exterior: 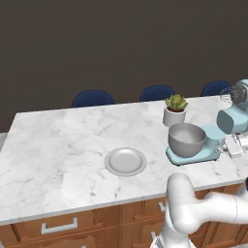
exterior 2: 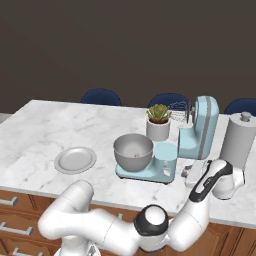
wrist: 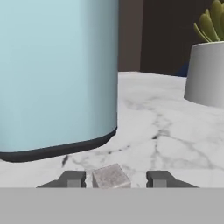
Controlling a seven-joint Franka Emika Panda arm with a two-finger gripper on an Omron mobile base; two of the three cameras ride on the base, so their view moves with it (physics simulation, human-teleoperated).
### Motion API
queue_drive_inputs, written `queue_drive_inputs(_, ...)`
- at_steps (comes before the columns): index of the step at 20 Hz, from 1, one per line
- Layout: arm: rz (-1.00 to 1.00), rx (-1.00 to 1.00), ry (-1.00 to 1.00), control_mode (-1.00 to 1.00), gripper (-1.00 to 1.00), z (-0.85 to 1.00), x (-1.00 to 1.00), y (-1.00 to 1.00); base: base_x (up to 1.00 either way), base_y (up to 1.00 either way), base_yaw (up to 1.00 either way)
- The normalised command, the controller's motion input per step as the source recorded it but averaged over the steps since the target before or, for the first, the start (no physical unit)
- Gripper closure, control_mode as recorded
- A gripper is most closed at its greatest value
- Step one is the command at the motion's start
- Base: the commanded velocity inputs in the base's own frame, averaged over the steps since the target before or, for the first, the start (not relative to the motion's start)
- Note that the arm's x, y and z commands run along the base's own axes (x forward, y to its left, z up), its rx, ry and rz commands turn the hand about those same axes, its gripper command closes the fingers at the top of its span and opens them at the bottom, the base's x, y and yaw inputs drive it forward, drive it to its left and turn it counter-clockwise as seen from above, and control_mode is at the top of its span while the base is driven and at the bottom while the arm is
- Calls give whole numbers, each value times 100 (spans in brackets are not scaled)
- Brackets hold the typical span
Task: Add butter and sugar cubes to the stand mixer bowl and then turn on the stand mixer to begin making frosting.
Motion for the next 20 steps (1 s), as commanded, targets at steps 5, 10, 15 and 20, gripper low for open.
queue_drive_inputs(5,1,1,-1,-100,100,-43,-27,0,0,0,0)
queue_drive_inputs(10,-5,6,-11,-100,100,-29,-65,-6,0,0,0)
queue_drive_inputs(15,-5,3,-13,-100,100,-8,-72,-4,0,0,0)
queue_drive_inputs(20,-5,0,-14,-100,100,16,-84,0,0,0,0)
